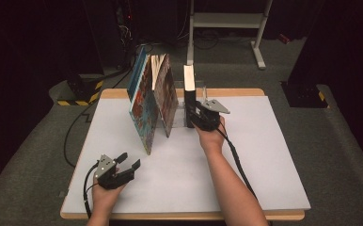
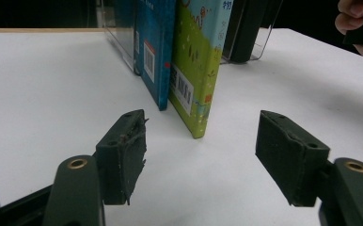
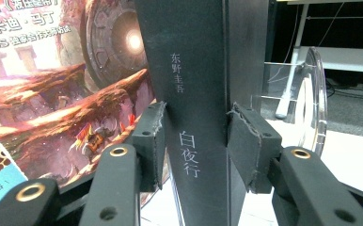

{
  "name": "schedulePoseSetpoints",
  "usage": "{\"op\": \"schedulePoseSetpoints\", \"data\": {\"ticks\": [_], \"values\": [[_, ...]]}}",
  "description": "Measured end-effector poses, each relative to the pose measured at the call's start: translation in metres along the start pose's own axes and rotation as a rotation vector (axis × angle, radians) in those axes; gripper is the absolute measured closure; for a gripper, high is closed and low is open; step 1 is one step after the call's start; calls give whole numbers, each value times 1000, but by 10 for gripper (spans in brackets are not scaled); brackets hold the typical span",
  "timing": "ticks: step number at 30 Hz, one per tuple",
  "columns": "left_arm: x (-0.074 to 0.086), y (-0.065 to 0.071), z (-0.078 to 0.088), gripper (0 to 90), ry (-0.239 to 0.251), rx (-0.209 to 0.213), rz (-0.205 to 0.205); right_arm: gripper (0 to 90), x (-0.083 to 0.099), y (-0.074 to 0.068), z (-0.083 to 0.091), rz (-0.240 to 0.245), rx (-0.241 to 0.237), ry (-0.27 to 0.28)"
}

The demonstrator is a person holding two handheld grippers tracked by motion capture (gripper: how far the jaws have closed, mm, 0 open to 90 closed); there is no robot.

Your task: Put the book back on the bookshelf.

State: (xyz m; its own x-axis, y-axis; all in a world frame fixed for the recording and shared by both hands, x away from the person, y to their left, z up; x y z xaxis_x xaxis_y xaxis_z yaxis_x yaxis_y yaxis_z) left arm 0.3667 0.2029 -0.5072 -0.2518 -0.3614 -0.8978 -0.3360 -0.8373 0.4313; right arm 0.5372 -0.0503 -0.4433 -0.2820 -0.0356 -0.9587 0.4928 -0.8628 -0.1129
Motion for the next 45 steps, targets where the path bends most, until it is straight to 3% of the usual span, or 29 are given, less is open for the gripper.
{"op": "schedulePoseSetpoints", "data": {"ticks": [12,25,45], "values": [[0,-1,1,337,-3,1,-8,437,0,-1,6,17,-9,-17],[0,0,0,336,-1,-3,-17,375,9,2,23,43,-12,-33],[0,0,-1,333,-7,-17,-36,324,37,14,73,83,-3,-57]]}}
Point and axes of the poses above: each handheld gripper's, and its own axes: z roughly backward along the jaws, x roughly out of its underside, y roughly to its right, the point moved 5 cm from there along -z, roughly forward along the jaws, and after that the axes turned 1 degree about -z, right-handed, at the moved point
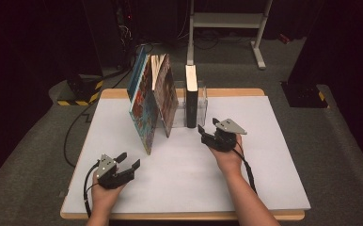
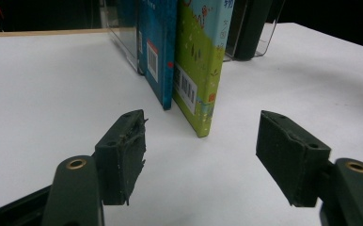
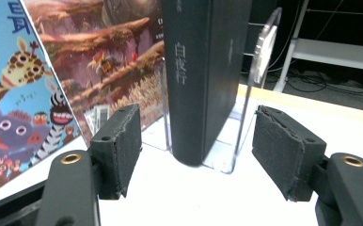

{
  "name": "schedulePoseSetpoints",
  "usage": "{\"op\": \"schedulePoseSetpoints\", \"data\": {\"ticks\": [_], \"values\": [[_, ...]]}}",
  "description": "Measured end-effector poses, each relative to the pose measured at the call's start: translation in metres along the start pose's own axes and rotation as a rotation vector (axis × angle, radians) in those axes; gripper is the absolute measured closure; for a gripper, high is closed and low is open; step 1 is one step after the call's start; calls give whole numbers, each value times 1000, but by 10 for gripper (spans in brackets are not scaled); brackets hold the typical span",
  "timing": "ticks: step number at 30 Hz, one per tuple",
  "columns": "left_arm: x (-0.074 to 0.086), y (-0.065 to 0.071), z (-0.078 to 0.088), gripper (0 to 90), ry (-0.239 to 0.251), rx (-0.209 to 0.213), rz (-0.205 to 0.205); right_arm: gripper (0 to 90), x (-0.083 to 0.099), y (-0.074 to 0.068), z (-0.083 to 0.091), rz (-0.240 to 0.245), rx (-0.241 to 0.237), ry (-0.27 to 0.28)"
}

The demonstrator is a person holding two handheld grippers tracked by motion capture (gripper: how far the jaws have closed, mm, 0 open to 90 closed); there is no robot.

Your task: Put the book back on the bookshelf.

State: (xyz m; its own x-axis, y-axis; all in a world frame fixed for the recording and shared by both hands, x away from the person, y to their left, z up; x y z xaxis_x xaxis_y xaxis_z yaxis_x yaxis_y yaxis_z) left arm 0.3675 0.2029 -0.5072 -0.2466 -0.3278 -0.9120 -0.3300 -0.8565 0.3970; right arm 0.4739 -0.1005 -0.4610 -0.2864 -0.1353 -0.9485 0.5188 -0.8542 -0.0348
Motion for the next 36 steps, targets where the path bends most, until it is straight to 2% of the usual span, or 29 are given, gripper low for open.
{"op": "schedulePoseSetpoints", "data": {"ticks": [6,11,12,13,14,15,20,22,23,25,28,29,33,36], "values": [[-2,-2,1,327,-1,-11,-10,312,10,6,17,4,10,-11],[-5,-1,2,325,7,-20,-23,291,26,24,48,-6,37,-30],[-5,-1,2,325,7,-20,-23,291,26,24,48,-6,37,-30],[-5,-1,2,325,8,-22,-25,288,32,31,59,-12,50,-30],[-5,-1,2,325,8,-24,-25,288,32,31,59,-12,50,-30],[-5,-1,2,324,3,-29,-35,284,38,39,71,-19,66,-36],[-7,-2,3,321,1,-37,-46,280,54,64,103,-46,114,-33],[-7,-2,4,316,-2,-42,-55,279,57,69,109,-51,123,-34],[-8,-2,4,314,1,-45,-58,277,64,80,122,-59,145,-36],[-8,-2,5,311,1,-48,-60,276,67,83,126,-61,153,-38],[-7,-5,7,297,-12,-57,-67,273,79,92,142,-47,188,-49],[-6,-11,8,276,-42,-68,-62,273,87,96,149,-33,204,-57],[-8,-19,11,266,-45,-94,-43,270,87,100,153,-26,221,-58],[-7,-19,12,266,-46,-97,-54,270,85,100,152,-34,216,-50]]}}
Point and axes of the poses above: each handheld gripper's, and its own axes: z roughly backward along the jaws, x roughly out of its underside, y roughly to its right, the point moved 5 cm from there along -z, roughly forward along the jaws, and after that the axes turned 1 degree about -z, right-handed, at the moved point
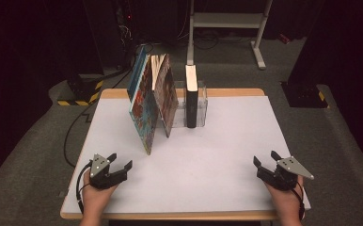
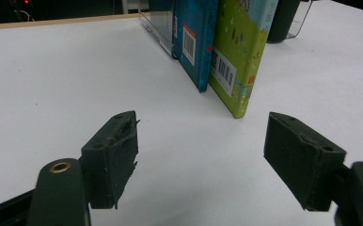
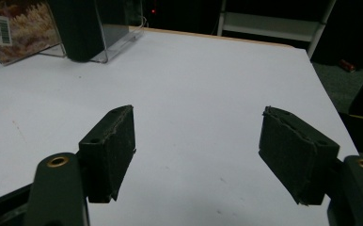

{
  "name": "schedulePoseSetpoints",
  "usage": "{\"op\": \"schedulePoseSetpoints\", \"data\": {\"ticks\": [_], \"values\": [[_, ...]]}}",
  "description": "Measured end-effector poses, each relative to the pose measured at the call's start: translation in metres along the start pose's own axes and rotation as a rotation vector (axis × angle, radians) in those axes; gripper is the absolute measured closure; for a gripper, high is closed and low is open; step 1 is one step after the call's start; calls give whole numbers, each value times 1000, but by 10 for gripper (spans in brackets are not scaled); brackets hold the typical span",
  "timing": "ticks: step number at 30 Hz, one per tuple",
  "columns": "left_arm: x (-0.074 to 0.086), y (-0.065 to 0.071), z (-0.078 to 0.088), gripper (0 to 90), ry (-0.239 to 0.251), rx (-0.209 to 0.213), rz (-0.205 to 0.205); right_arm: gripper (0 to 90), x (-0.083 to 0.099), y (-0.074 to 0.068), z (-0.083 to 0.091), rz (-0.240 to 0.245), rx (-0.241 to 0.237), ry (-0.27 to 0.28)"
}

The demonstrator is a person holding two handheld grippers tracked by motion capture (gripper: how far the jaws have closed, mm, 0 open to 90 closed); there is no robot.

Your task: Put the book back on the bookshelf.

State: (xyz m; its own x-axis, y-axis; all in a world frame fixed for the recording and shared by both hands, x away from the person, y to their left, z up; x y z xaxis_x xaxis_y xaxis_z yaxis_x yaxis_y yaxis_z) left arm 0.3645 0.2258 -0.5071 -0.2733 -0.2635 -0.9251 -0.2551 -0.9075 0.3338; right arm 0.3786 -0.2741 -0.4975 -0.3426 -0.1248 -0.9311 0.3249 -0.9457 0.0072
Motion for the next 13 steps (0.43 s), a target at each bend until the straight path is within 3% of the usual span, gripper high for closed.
{"op": "schedulePoseSetpoints", "data": {"ticks": [13], "values": [[2,-3,2,265,-5,-13,-17,264,-1,1,-3,-18,-2,-2]]}}
Point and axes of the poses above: each handheld gripper's, and its own axes: z roughly backward along the jaws, x roughly out of its underside, y roughly to its right, the point moved 5 cm from there along -z, roughly forward along the jaws, and after that the axes turned 1 degree about -z, right-handed, at the moved point
